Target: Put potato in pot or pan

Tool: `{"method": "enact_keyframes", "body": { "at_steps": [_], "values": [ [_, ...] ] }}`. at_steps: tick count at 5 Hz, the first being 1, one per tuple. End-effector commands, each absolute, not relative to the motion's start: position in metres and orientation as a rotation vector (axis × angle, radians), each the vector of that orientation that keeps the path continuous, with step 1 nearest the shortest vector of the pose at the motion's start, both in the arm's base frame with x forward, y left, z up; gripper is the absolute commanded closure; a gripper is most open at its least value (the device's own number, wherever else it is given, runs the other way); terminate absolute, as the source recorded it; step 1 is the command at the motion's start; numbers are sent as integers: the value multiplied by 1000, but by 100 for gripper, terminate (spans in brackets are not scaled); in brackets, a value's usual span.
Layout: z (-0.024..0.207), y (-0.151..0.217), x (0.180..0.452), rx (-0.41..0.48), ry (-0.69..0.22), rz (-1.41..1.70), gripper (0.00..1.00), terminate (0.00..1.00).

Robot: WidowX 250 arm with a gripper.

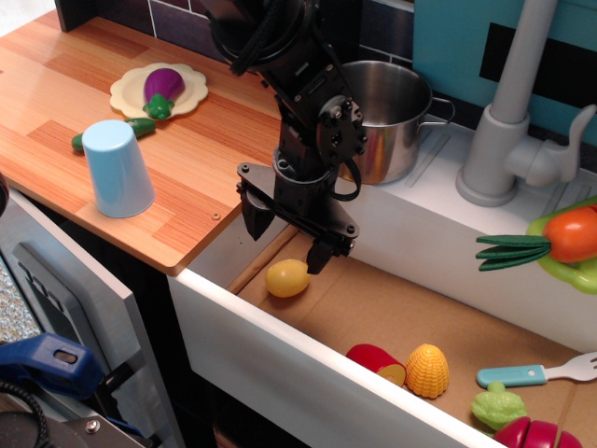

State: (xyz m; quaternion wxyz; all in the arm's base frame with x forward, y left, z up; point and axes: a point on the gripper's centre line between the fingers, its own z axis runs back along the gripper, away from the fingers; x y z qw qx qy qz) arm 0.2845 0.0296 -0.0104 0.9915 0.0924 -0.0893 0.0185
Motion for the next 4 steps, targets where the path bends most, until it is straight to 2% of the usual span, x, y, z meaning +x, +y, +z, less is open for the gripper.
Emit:
{"method": "enact_keyframes", "body": {
  "at_steps": [1,2,4],
  "values": [
    [-10,30,284,185,-179,37,0,0],
    [-25,35,293,156,-190,33,0,0],
    [-50,40,293,173,-234,29,0,0]
  ]
}}
